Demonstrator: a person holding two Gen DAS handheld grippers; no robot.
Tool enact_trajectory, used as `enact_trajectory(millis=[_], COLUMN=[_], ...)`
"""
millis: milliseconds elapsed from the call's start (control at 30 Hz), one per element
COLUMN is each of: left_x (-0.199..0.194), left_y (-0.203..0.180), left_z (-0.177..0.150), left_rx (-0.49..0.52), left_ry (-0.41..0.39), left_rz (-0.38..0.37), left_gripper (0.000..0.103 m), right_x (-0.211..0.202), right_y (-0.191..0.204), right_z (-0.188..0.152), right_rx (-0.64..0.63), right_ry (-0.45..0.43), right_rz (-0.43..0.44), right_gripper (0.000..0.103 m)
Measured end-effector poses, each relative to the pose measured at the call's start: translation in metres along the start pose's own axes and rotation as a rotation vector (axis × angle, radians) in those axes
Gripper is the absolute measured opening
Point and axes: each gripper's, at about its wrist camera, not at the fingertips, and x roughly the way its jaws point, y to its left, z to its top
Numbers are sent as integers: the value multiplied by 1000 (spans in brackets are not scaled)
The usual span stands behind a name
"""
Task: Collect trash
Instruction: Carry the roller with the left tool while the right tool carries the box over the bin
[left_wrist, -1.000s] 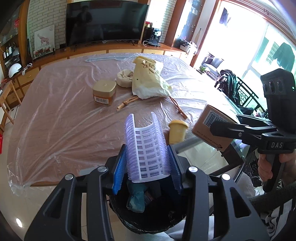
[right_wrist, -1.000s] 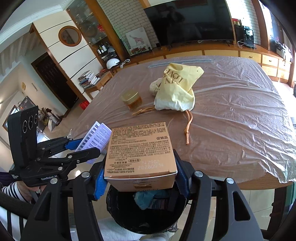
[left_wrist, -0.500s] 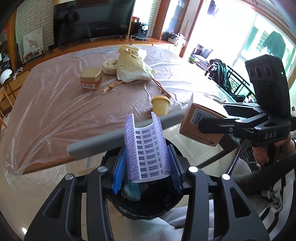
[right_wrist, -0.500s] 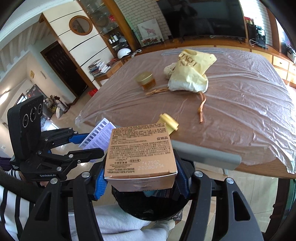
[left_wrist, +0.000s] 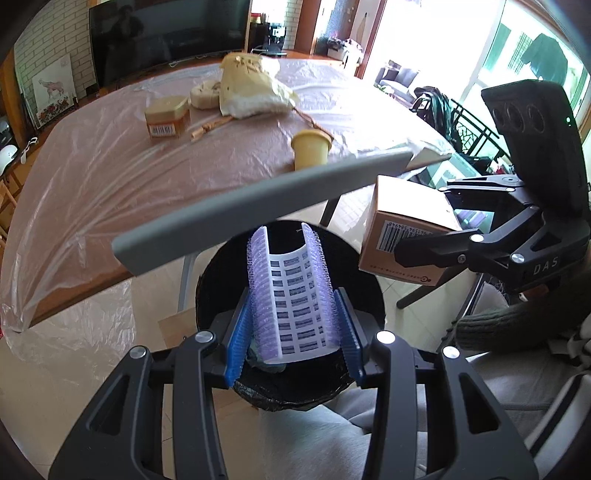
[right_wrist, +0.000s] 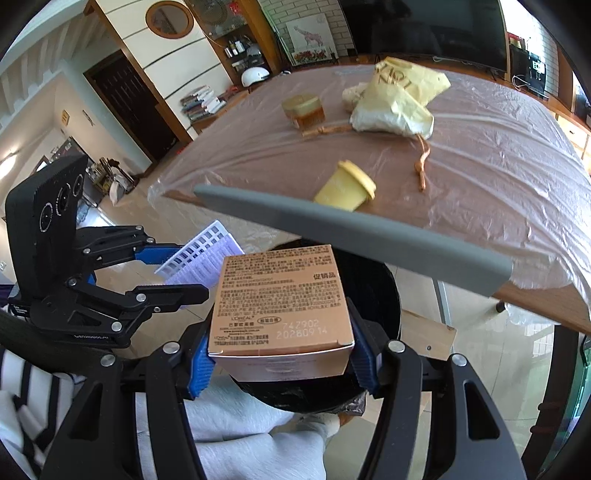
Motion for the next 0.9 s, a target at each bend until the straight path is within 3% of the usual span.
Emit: enact_trajectory(millis=[567,900], left_x=[36,48], left_y=[7,10], left_z=[-8,-12], left_rx=[-23,-32], left_ry=[62,86], left_rz=[30,49], left_gripper=[45,45], right_x=[40,54], right_y=[-17,-18], right_z=[-15,-17], right_rx=[37,-9], right_ry=[93,131], right_rz=[-74,-106], right_gripper=[59,59])
